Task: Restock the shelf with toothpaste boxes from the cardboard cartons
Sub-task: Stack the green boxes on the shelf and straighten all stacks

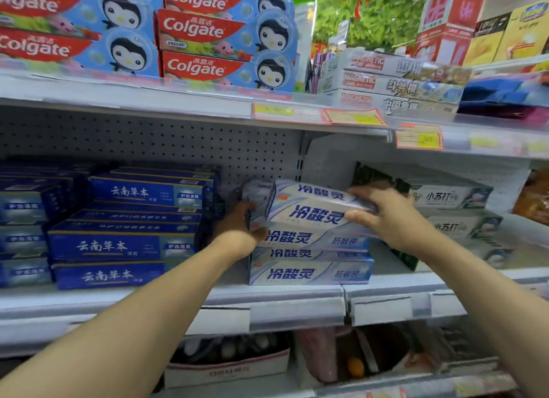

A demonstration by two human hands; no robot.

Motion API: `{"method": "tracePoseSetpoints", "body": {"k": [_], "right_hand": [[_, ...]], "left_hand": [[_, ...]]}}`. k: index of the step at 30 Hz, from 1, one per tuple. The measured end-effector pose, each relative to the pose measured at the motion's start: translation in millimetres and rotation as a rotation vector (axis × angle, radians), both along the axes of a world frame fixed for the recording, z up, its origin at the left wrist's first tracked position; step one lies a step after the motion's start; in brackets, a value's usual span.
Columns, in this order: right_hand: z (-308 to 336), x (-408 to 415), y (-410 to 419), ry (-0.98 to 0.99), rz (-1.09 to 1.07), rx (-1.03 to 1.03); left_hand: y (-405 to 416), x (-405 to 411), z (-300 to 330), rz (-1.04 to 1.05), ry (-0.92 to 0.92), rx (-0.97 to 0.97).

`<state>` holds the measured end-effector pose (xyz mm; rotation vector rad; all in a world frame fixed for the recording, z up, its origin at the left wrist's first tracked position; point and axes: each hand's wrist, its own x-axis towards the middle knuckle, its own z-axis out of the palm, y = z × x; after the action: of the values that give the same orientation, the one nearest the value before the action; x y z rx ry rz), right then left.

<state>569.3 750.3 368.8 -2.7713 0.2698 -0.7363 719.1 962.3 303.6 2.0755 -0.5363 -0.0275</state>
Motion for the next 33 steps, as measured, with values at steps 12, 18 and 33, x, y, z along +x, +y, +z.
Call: {"method": "tracePoseSetpoints", "body": {"k": [12, 18, 33], "right_hand": [[-37.4, 8.7, 19.8, 0.211, -0.072, -0.055], [-53.3, 25.7, 25.0, 0.073, -0.146, -0.128], [-55.7, 36.5, 17.6, 0.044, -0.260, 0.327]], "left_hand": [[23.1, -19.1, -5.4, 0.044, 0.200, -0.230], [21.5, -28.4, -3.4, -0.046, 0.237, -0.154], [8.8, -8.7, 1.9, -0.054, 0.175, -0.117]]}}
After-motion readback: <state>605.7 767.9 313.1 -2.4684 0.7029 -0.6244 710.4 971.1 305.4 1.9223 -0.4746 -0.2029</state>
